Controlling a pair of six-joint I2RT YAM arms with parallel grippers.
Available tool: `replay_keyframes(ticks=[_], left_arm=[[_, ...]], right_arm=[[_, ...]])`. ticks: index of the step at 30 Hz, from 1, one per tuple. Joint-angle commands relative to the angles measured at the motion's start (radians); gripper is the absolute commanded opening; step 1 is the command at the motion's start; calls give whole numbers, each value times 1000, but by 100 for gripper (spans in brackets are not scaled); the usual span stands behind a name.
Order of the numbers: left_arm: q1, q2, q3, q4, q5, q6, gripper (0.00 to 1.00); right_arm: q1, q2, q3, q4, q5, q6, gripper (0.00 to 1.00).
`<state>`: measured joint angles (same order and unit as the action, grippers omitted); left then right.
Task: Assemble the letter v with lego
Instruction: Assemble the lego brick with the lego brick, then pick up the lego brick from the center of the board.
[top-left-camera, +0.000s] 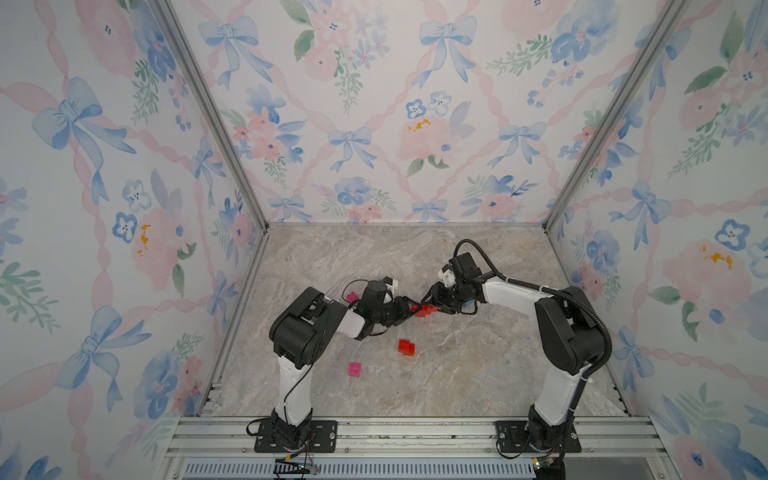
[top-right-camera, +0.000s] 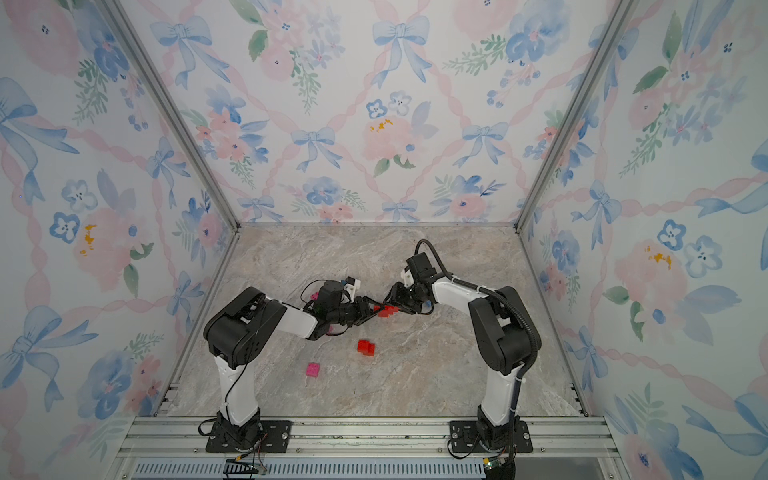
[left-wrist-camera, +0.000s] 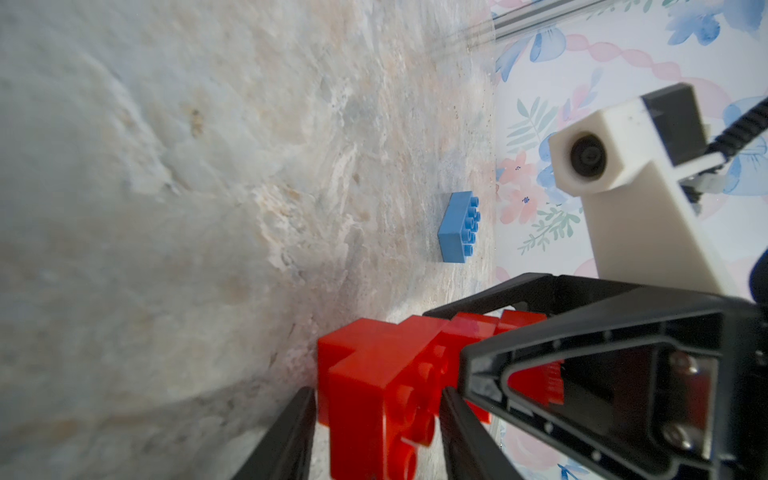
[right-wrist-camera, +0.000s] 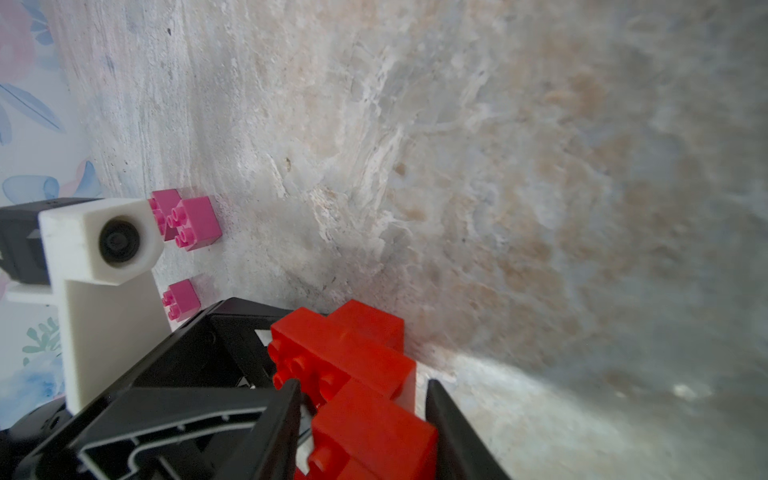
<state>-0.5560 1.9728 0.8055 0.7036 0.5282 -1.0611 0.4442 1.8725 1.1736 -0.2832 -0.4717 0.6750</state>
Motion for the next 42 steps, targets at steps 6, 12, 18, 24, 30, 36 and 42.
replay_keyframes(ticks=[6, 12, 18, 24, 30, 36, 42], left_arm=[[1, -48, -21, -41, -5, 2, 61], [29, -119, -49, -45, -7, 39, 69], [43, -223, -70, -174, -16, 168, 64], [-2, -266, -89, -357, -57, 281, 51], [-14, -307, -185, -391, -82, 278, 41], [-37, -363, -244, -422, -114, 268, 35], [-84, -418, -305, -431, -151, 214, 30]], right_arm=[[10, 13, -14, 0, 1, -3, 44], [9, 16, -4, -13, 2, -18, 45], [10, 13, 4, -27, -2, -27, 48], [12, 8, 7, -43, 0, -38, 50], [23, 8, 28, -71, 8, -44, 51], [25, 5, 37, -82, 12, -75, 52], [25, 7, 50, -91, 13, -79, 52]])
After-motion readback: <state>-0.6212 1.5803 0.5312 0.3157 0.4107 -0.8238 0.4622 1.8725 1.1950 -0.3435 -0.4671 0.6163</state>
